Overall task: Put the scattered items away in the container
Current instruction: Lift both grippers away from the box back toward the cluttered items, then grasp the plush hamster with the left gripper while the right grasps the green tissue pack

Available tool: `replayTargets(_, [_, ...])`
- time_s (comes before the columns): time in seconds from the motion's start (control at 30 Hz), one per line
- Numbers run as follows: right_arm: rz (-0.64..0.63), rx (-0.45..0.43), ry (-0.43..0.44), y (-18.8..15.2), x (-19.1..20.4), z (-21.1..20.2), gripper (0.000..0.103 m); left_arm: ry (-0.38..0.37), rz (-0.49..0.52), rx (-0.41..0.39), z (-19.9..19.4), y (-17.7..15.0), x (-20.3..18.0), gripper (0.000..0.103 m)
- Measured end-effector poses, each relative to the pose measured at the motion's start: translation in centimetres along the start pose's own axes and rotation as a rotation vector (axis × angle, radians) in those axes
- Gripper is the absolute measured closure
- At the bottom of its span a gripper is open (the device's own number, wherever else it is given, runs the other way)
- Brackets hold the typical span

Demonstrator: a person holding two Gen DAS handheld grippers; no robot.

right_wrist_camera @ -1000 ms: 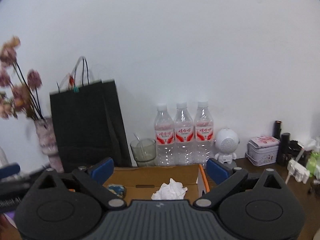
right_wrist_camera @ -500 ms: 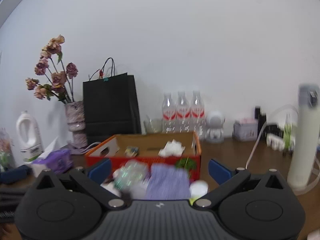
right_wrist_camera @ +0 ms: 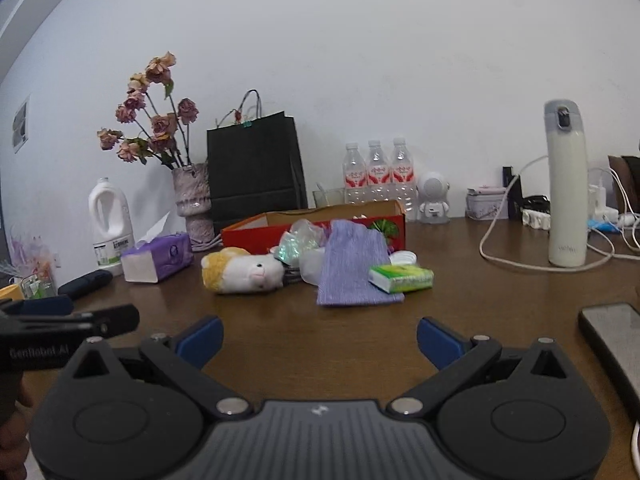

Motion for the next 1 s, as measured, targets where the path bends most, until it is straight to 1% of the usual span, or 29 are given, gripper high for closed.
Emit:
replayTargets(0.07, [0.000, 0.011, 0.014, 0.4, -0.2, 0.5, 0.000, -0.006, 0.000, 0.016, 0.9, 0.0, 0.0, 0.000])
replayTargets(0.13, [-0.004, 0.007, 0.045, 1.3, -0.5, 1.3, 0.000, -0.009, -0.009, 0.049, 2.2, 0.1, 0.1, 0.000])
replayTargets(0.2, [-0.033, 0.016, 0.009, 2.5, -0.8, 2.7, 0.000, -0.021, -0.024, 0.078, 3.8, 0.6, 0.4, 0.000])
replayTargets(0.27, [-0.073, 0.062, -0.027, 3.3, -1.2, 4.8, 0.003, -0.030, -0.028, 0.089, 5.8, 1.4, 0.5, 0.000])
replayTargets(0.33, [-0.075, 0.093, -0.048, 4.1, -2.1, 7.1, 0.004, -0.036, -0.013, 0.087, 8.4, 2.5, 0.6, 0.000])
replayTargets(0.4, [-0.059, 0.132, -0.075, 4.8, -3.2, 9.8, 0.005, -0.018, -0.016, 0.101, 11.9, 3.5, 1.1, 0.000])
replayTargets(0.47, [-0.031, 0.172, -0.088, 5.2, -4.6, 12.4, 0.010, 0.004, -0.048, 0.154, 15.4, 4.3, 1.8, 0.000])
replayTargets(0.57, [0.041, 0.233, -0.091, 5.3, -6.6, 15.8, 0.013, -0.027, -0.127, 0.204, 19.5, 5.1, 3.1, 0.000])
replayTargets(0.63, [0.062, 0.252, -0.107, 5.4, -7.6, 17.7, 0.015, -0.026, -0.140, 0.215, 21.2, 5.4, 3.5, 0.000])
replayTargets(0.73, [0.041, 0.274, -0.139, 5.6, -8.1, 20.0, 0.015, -0.026, -0.152, 0.253, 23.4, 5.3, 3.9, 0.000])
replayTargets(0.83, [0.054, 0.310, -0.109, 5.5, -7.9, 21.8, 0.015, -0.053, -0.212, 0.310, 25.2, 4.8, 4.4, 0.001])
replayTargets(0.87, [0.042, 0.313, -0.105, 5.4, -7.6, 22.1, 0.016, -0.061, -0.231, 0.326, 25.6, 4.7, 4.7, 0.010])
replayTargets(0.9, [0.023, 0.312, -0.107, 5.3, -7.2, 22.4, 0.020, -0.071, -0.255, 0.331, 25.7, 4.5, 5.0, 0.022])
replayTargets(0.93, [0.004, 0.314, -0.104, 5.2, -7.0, 22.5, 0.028, -0.085, -0.282, 0.331, 25.6, 4.4, 5.3, 0.028])
replayTargets(0.97, [-0.003, 0.316, -0.100, 5.1, -6.9, 22.6, 0.030, -0.087, -0.297, 0.330, 25.3, 4.4, 5.5, 0.035])
replayTargets(1.0, [-0.001, 0.314, -0.095, 5.0, -7.0, 22.5, 0.031, -0.078, -0.288, 0.327, 25.0, 4.4, 5.5, 0.044])
Point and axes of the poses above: each gripper's, at about its wrist camera, not at the fingertips, and z roughly the way its jaws point, x to its left, y to its top, the point moved 2 cm from there along z, roughly the way its jaws point, and after that the axes turned 3 degrees about -x, right-handed, at the moved point
